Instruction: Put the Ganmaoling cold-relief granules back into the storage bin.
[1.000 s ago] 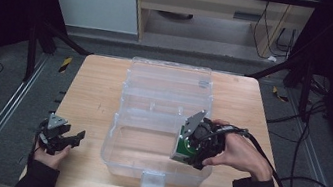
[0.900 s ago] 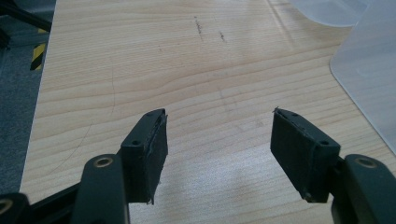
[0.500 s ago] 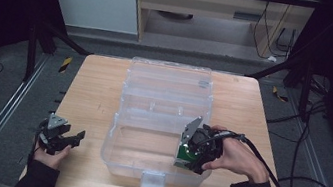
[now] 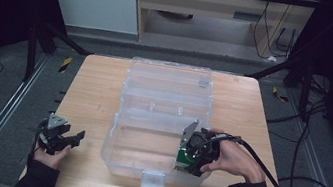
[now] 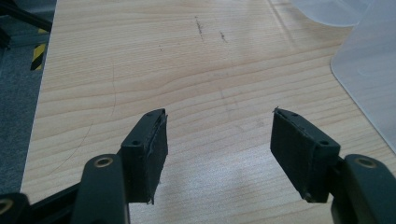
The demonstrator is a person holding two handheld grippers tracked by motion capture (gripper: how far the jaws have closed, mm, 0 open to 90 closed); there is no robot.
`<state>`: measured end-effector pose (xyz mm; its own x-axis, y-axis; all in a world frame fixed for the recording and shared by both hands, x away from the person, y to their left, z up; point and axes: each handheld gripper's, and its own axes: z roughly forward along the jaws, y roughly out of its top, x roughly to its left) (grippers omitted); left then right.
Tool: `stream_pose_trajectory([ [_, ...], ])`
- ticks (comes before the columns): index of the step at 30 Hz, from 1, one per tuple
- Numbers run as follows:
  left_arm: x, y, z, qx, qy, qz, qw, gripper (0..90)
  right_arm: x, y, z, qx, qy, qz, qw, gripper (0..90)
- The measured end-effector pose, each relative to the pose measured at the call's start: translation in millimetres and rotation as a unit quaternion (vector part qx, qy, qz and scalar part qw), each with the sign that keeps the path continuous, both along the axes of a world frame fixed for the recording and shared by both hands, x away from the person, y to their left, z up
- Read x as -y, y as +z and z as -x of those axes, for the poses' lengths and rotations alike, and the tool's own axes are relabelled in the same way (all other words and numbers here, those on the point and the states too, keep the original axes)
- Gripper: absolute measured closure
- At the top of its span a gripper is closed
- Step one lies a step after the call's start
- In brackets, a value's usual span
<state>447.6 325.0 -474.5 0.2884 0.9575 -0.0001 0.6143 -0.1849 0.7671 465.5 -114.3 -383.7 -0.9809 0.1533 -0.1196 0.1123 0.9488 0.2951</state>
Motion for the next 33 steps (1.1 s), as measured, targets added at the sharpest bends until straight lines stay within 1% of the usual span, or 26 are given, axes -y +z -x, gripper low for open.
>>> stream_pose_trajectory([
  [4, 0.2, -0.1, -0.1, 0.000, 0.000, 0.000, 1.0000, 35.8, 0.0, -6.4, -0.8, -0.001, 0.002, 0.008, 1.0000, 15.8],
  [6, 0.0, 0.1, 0.1, 0.000, 0.000, 0.000, 1.0000, 35.8, 0.2, -9.8, -2.5, -0.008, -0.001, 0.002, 1.0000, 15.8],
  [8, -0.1, -0.1, 0.0, 0.000, 0.000, 0.000, 1.0000, 35.8, 0.9, -13.4, -3.6, -0.009, -0.002, 0.004, 1.0000, 15.6],
  [12, 0.5, -0.3, -0.1, 0.000, 0.000, 0.001, 1.0000, 35.8, 2.1, -18.9, -4.1, -0.012, -0.001, 0.000, 0.9999, 15.3],
  [17, 0.0, -0.2, -0.1, -0.001, 0.000, 0.000, 1.0000, 35.8, 0.6, -22.2, -5.4, -0.016, 0.006, 0.009, 0.9998, 14.6],
  [18, 0.0, -0.3, 0.0, -0.001, 0.000, 0.000, 1.0000, 35.8, 0.3, -23.0, -4.8, -0.016, 0.003, 0.011, 0.9998, 14.5],
  [22, -0.1, -0.3, 0.0, -0.001, 0.000, 0.000, 1.0000, 35.8, -1.0, -27.0, -5.7, -0.015, 0.009, 0.020, 0.9996, 14.0],
  [23, -0.1, -0.3, 0.0, -0.001, 0.000, 0.000, 1.0000, 35.8, -1.2, -27.8, -5.7, -0.014, 0.007, 0.022, 0.9996, 14.1],
  [26, 0.1, -0.4, -0.1, 0.000, 0.000, 0.001, 1.0000, 35.8, -1.0, -28.6, -5.6, -0.009, 0.009, 0.023, 0.9996, 14.2],
  [33, 0.2, -0.4, -0.1, 0.000, 0.000, 0.001, 1.0000, 35.8, -0.8, -28.7, -5.3, -0.008, 0.007, 0.024, 0.9997, 14.2],
])
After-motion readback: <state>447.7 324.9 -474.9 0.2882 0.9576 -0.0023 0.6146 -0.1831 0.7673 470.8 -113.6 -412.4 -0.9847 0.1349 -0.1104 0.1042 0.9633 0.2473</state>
